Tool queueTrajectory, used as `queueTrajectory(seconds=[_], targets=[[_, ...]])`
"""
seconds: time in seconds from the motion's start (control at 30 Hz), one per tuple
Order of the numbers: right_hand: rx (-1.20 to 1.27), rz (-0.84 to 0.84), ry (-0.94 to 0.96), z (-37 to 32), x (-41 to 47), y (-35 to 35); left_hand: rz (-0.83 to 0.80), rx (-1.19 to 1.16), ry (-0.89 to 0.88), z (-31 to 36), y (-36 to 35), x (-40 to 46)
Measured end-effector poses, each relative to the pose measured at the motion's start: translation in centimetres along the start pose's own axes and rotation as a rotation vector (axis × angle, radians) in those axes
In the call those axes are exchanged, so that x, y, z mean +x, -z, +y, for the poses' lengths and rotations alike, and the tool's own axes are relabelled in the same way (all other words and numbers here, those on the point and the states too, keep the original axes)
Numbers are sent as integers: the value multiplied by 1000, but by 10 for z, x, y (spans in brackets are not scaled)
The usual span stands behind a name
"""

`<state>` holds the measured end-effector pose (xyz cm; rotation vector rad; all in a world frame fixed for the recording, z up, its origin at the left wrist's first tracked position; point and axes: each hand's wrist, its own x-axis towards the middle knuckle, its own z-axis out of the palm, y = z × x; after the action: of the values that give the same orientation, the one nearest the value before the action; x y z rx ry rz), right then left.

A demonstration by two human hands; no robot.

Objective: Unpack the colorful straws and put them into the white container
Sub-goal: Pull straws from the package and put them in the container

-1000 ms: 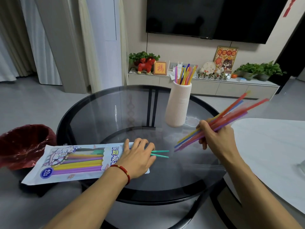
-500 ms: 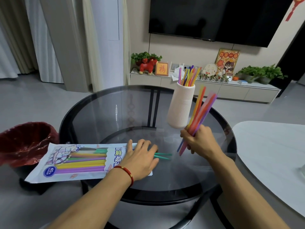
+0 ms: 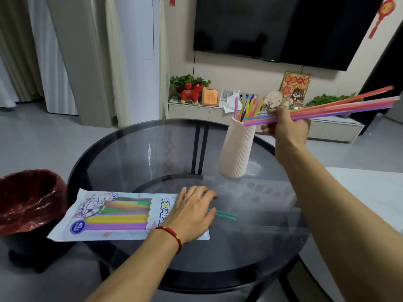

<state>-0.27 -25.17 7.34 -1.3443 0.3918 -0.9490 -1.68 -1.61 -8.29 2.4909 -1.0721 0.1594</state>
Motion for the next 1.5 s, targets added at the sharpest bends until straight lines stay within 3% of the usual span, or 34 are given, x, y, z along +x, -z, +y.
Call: queueTrajectory(seconds=[0.1, 0.33, 0.53, 0.73, 0.9, 1.03, 1.13, 1.3, 1.5], targets=[[-51, 35, 86, -7, 18, -12, 77, -7, -10, -2, 2, 3], [-539, -71, 283, -9, 40, -33, 114, -26, 20, -1, 7, 7], [-860, -280, 145, -12, 50, -48, 95, -89, 52, -3, 5, 7], [-862, -372, 64, -29, 54, -54, 82, -90, 45, -4, 6, 5], [-803, -204, 327, -35, 48, -55, 77, -76, 46, -8, 13, -1], [-797, -201, 534, -31, 43, -54, 73, -89, 66, -9, 17, -5], [-854, -291, 572, -30, 43, -56, 60, -73, 57, -8, 18, -6], [-1174, -595, 490, -13, 39, -53, 52, -64, 47, -7, 18, -4], [-1176, -553, 499, -21, 40, -53, 29, -55, 47, -6, 19, -4]])
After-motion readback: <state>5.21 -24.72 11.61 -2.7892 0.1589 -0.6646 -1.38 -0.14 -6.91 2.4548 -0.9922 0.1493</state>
